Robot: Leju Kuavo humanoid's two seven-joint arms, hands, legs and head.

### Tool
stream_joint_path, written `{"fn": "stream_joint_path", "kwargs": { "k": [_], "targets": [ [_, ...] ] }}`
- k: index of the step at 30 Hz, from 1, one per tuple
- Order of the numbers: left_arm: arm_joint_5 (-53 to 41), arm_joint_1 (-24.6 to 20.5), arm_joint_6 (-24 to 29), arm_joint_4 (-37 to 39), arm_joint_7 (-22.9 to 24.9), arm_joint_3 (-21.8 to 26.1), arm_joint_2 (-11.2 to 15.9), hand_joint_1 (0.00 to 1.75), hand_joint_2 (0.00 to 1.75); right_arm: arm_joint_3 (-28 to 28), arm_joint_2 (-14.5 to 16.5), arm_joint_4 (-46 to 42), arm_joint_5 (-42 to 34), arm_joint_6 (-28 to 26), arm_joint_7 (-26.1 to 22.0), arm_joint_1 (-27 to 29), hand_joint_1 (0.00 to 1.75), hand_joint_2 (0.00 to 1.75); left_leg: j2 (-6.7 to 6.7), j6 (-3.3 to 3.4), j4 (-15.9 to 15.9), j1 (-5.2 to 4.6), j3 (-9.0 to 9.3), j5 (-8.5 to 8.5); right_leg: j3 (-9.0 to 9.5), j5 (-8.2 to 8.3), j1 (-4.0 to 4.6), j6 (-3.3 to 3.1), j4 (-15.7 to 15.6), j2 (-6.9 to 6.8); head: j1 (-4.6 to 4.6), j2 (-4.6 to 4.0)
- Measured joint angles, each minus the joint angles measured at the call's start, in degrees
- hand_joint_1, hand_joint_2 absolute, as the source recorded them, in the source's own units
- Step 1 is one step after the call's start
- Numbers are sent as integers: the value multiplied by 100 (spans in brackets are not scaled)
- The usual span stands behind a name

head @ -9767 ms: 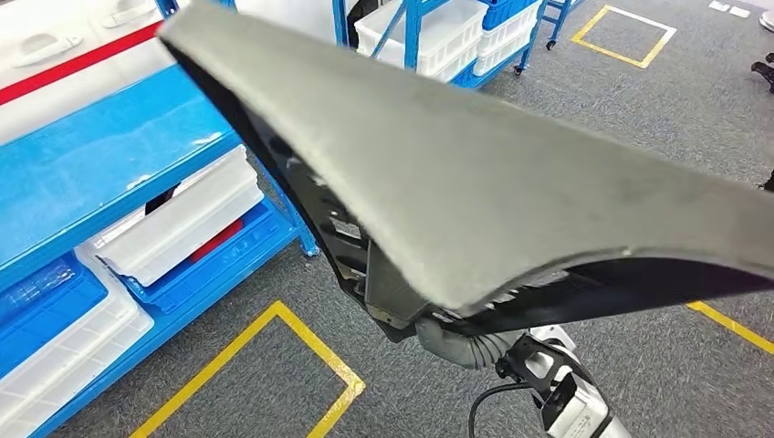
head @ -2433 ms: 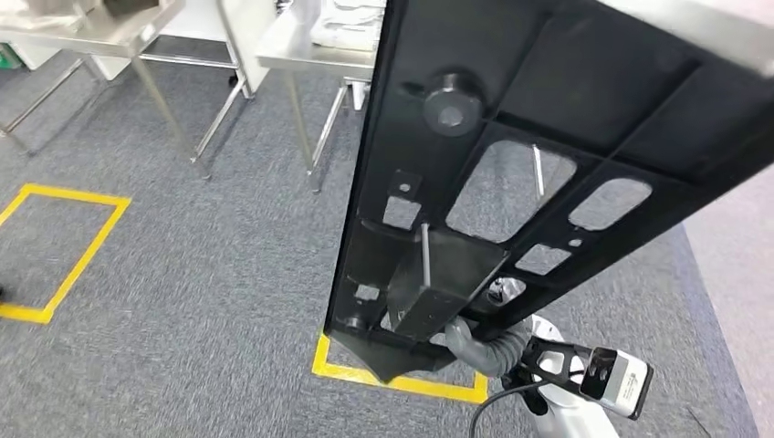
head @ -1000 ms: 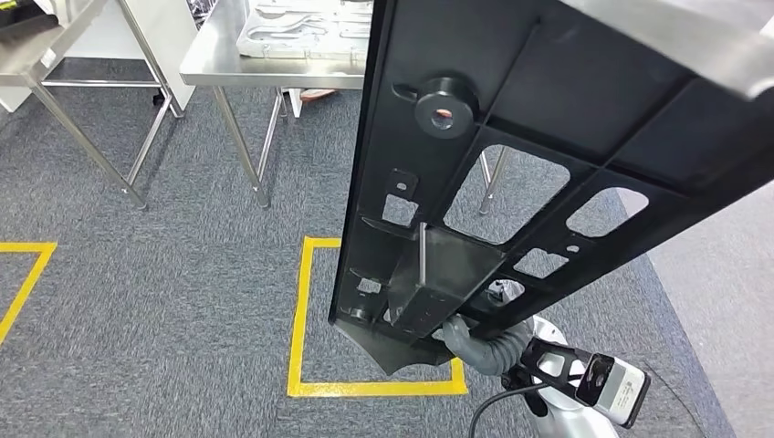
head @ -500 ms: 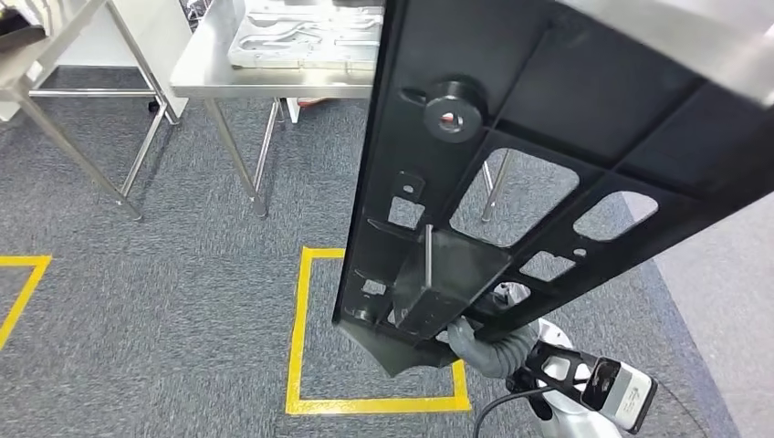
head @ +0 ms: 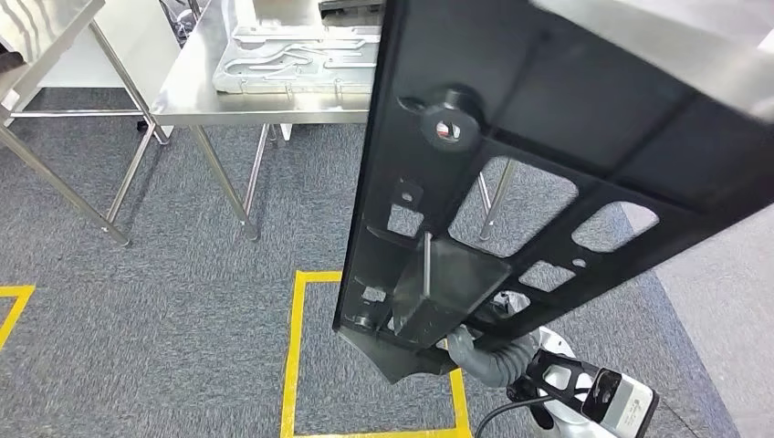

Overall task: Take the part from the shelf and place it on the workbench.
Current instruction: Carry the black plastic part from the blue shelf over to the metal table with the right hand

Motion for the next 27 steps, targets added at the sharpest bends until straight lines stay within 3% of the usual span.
{"fn": "stream_joint_path", "kwargs": {
  "k": [2, 4, 6, 7, 8, 9, 11, 12, 13, 16, 17, 19, 21, 22, 23, 24, 26, 27],
  "targets": [
    [0, -10, -2, 1, -3, 0, -2, 0, 0, -8, 2, -51, 1, 8, -5, 12, 175, 175, -6, 60, -91, 31, 161, -50, -132, 33, -4, 57, 336, -12, 1, 0],
    [-2, -20, -3, 1, -5, -1, -5, 0, 0, -23, 3, -81, 5, 10, -5, 32, 175, 175, -9, 88, -140, 50, 296, -126, -570, -127, -41, 125, 983, -26, 1, 0],
    [-6, -15, -3, 1, -3, -2, -6, 0, 0, -39, 4, -98, 27, 6, -3, 94, 175, 175, -16, 80, -148, 64, 409, -234, -1085, -424, -96, 196, 1524, -37, 0, 0],
    [-9, -9, -2, 1, -1, -2, -7, 0, 0, -44, 4, -105, 42, 4, -3, 134, 175, 175, -21, 64, -148, 74, 481, -298, -1248, -491, -120, 225, 1589, -46, 0, 0],
    [-13, -4, -2, 1, 0, -1, -10, 0, 0, -49, 4, -119, 62, 2, -3, 169, 175, 175, -27, 44, -148, 87, 568, -365, -1315, -428, -142, 247, 1474, -57, 0, 0],
    [-22, -2, -1, 1, 1, -1, -13, 0, 0, -54, 4, -135, 80, 0, -3, 200, 175, 175, -31, 18, -148, 102, 667, -439, -1302, -213, -159, 265, 1194, -73, 0, 0],
    [-42, -4, 0, 1, 2, -1, -19, 0, 0, -69, 5, -164, 104, -6, -4, 261, 175, 175, -38, -47, -146, 120, 845, -593, -1197, 430, -178, 268, 503, -128, 1, 0],
    [-49, -10, 2, 1, 3, -2, -20, 0, 0, -78, 8, -177, 113, -9, -4, 294, 175, 175, -37, -89, -153, 119, 908, -668, -1156, 638, -168, 242, 282, -151, 1, 0],
    [-52, -15, 4, 1, 6, -3, -20, 0, 0, -89, 13, -194, 124, -13, -3, 330, 175, 175, -35, -134, -162, 115, 976, -717, -1138, 738, -155, 200, 177, -161, 3, 0],
    [-55, -31, 10, 1, 19, -4, -21, 0, 0, -111, 57, -286, 174, -25, -4, 402, 175, 175, -25, -254, -64, 121, 1080, -719, -1001, 676, -148, 46, 131, -118, 4, 0],
    [-56, -42, 11, 1, 23, -5, -23, 0, 0, -113, 77, -315, 189, -26, -5, 410, 175, 175, -24, -273, 123, 129, 1001, -723, -929, 650, -150, -1, 113, -107, 3, 0],
    [-59, -62, 12, 1, 27, -6, -29, 0, 0, -115, 116, -353, 210, -24, -4, 429, 175, 175, -23, -292, 769, 136, 631, -907, -809, 574, -134, -74, 86, -97, 3, 0],
    [-61, -53, 13, 1, 31, -7, -33, 0, 0, -115, 145, -362, 222, -19, -3, 456, 175, 175, -24, -298, 1419, 125, 129, -1264, -708, 476, -103, -112, 79, -78, 2, 0],
    [-61, -40, 14, 1, 33, -7, -33, 0, 0, -116, 156, -362, 228, -16, -3, 472, 175, 175, -24, -288, 1541, 118, -46, -1375, -644, 422, -85, -124, 78, -64, 2, 0],
    [-61, -31, 14, 1, 34, -7, -33, 0, 0, -116, 165, -362, 234, -15, -3, 485, 175, 175, -24, -263, 1477, 107, -140, -1359, -570, 365, -64, -132, 78, -52, 2, 0],
    [-61, -25, 14, 1, 34, -7, -33, 0, 0, -117, 174, -362, 239, -14, -3, 493, 175, 175, -24, -222, 1238, 90, -152, -1189, -488, 307, -42, -136, 77, -44, 2, 0],
    [-58, -17, 14, 1, 34, -7, -25, 0, 0, -118, 190, -362, 246, -14, -3, 497, 175, 175, -34, -92, 572, 27, -69, -571, -337, 195, -4, -131, 77, -42, 3, 0],
    [-56, -12, 14, 1, 34, -7, -19, 0, 0, -119, 193, -363, 251, -14, -4, 501, 175, 175, -48, -38, 335, -10, -33, -361, -288, 146, 5, -110, 75, -30, 0, 0]
  ]
}}
